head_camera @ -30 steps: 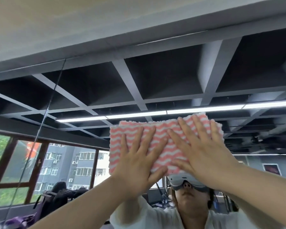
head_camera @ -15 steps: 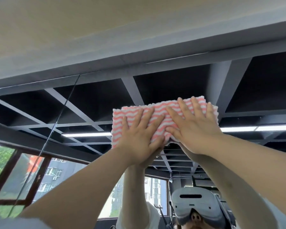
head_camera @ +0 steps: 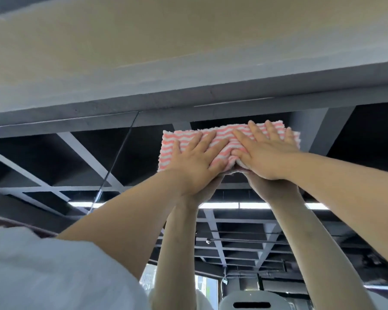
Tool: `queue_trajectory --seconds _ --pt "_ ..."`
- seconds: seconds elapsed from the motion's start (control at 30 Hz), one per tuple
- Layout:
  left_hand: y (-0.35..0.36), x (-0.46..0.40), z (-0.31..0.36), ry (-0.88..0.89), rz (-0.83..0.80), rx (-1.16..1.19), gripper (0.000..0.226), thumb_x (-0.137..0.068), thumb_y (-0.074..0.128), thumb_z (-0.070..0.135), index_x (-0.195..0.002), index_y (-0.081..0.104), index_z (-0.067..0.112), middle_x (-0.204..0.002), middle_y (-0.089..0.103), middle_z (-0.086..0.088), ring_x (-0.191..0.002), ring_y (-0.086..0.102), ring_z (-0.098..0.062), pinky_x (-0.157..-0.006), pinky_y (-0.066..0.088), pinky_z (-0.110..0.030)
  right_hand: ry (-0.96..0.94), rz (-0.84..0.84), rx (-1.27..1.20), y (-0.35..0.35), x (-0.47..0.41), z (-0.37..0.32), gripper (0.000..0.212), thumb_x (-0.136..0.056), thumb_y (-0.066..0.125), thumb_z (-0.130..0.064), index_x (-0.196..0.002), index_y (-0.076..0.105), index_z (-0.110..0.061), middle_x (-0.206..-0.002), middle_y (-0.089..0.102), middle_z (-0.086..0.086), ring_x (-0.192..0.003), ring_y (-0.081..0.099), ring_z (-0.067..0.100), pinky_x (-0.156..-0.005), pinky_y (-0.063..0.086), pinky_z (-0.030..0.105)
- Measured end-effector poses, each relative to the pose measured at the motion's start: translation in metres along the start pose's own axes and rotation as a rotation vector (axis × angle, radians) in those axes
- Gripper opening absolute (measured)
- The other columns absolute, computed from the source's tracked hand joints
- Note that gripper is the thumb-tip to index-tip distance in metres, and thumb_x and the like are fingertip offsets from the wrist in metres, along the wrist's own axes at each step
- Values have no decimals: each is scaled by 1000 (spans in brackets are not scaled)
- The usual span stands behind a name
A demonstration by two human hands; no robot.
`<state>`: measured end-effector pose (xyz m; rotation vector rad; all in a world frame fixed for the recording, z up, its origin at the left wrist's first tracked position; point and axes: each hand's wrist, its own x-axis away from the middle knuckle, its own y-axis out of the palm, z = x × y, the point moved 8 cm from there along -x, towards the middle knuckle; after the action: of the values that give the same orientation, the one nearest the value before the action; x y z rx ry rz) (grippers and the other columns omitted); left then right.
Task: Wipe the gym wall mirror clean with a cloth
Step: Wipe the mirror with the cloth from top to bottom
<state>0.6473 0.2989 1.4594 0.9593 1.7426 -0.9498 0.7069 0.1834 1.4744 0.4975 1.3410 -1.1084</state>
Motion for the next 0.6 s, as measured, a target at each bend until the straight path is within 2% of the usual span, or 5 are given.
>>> queue_trajectory --seconds 0.13,0.37,0.43,0.5,0.6 --pt "-7 -15 -46 -38 -7 -7 52 -100 14 50 -148 -5 44 -159 -14 13 -146 -15 -14 -112 -8 -55 8 -7 -3 -10 -37 -32 59 -100 13 -55 -151 -12 -37 -159 -21 -1 -146 -18 31 -114 -9 56" --pt "-20 -28 -141 -275 -46 -78 62 -95 13 63 -149 -7 42 -160 -11 0 -146 -13 -27 -112 -3 -60 30 20 -9 -26 -87 -92 60 -100 15 -56 -152 -8 -37 -160 -17 3 -146 -15 35 -114 -8 59" --pt "-21 -30 -155 -308 -33 -73 64 -94 13 64 -150 -6 39 -160 -9 -2 -146 -12 -29 -113 -5 -58 52 155 44 -38 -93 -107 57 -101 27 -52 -153 7 -37 -162 -4 4 -147 -3 36 -115 2 57" --pt "-23 -32 -166 -326 -15 -64 65 -94 12 64 -151 -5 38 -161 -8 -4 -146 -12 -30 -114 -6 -56 51 323 96 -50 -94 -125 47 -100 39 -44 -146 31 -35 -157 19 6 -141 18 35 -111 19 52" --pt "-25 -36 -176 -336 18 -72 64 -95 13 62 -151 -4 37 -161 -6 -5 -146 -10 -31 -114 -4 -57 -10 303 24 -43 -101 -141 43 -101 42 -39 -142 37 -31 -150 34 3 -135 30 30 -108 26 47"
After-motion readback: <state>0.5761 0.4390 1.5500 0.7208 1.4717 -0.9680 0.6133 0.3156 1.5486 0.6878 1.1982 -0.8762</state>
